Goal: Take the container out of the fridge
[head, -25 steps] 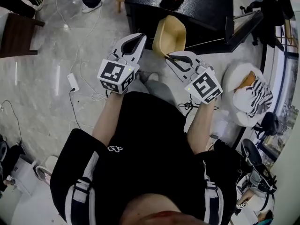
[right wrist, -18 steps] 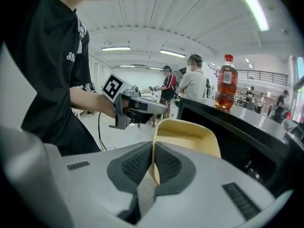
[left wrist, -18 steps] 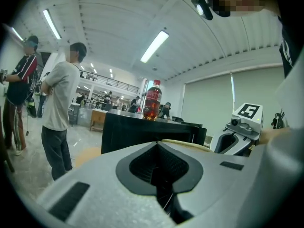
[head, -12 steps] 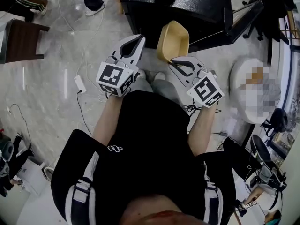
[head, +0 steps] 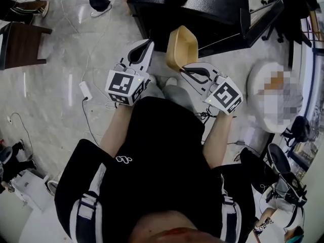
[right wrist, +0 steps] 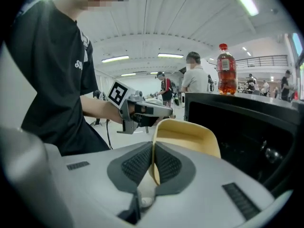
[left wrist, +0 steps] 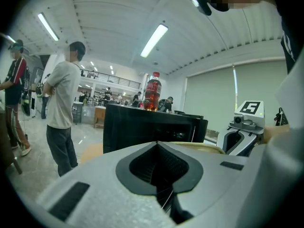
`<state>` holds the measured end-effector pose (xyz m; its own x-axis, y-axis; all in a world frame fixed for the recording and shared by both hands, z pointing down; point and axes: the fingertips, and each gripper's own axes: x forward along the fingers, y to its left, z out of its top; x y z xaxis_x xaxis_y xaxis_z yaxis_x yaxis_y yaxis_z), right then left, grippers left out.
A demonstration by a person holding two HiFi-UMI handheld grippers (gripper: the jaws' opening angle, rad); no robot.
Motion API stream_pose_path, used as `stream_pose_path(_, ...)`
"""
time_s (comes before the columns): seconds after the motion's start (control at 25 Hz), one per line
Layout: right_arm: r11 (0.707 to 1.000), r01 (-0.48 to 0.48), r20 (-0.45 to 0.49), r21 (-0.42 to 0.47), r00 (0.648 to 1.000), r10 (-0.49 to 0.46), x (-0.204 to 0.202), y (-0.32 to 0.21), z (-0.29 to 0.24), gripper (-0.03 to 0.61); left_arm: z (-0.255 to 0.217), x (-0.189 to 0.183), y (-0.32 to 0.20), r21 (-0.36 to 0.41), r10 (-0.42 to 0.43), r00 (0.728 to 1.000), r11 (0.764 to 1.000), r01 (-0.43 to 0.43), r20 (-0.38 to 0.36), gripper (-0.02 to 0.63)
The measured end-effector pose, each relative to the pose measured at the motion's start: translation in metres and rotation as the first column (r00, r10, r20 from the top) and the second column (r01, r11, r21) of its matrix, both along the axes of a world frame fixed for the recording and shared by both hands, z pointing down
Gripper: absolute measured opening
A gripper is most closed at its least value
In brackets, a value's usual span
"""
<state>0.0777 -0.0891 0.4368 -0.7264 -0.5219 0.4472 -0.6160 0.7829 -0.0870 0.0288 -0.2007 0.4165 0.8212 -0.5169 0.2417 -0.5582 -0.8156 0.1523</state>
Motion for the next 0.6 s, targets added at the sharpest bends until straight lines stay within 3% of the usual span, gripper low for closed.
stream_pose_path(0.32, 0.995, -0.084, 0.250, 0.054, 0.966, 0.068, 0.004, -0.008, -0.021, 0.020, -0.005, 0.001, -0.007, 0.008, -0.014, 1.000, 1.000, 0.015, -0.015, 0.009)
stream_pose_path(0.48, 0.982, -0.177, 0.440, 0.061, 0.888, 0.132, 0.008, -0.010, -0.031, 0.020, -0.009, 0.003, -0.008, 0.009, -0.029, 0.999, 1.000, 0.029, -0.037, 0.009)
stream_pose_path(0.6, 0.951, -0.306, 0.537, 0.045, 0.810, 0.235, 0.020, -0.018, -0.031, 0.020, -0.010, 0.006, -0.008, 0.004, -0.036, 0.998, 0.999, 0.036, -0.046, 0.009)
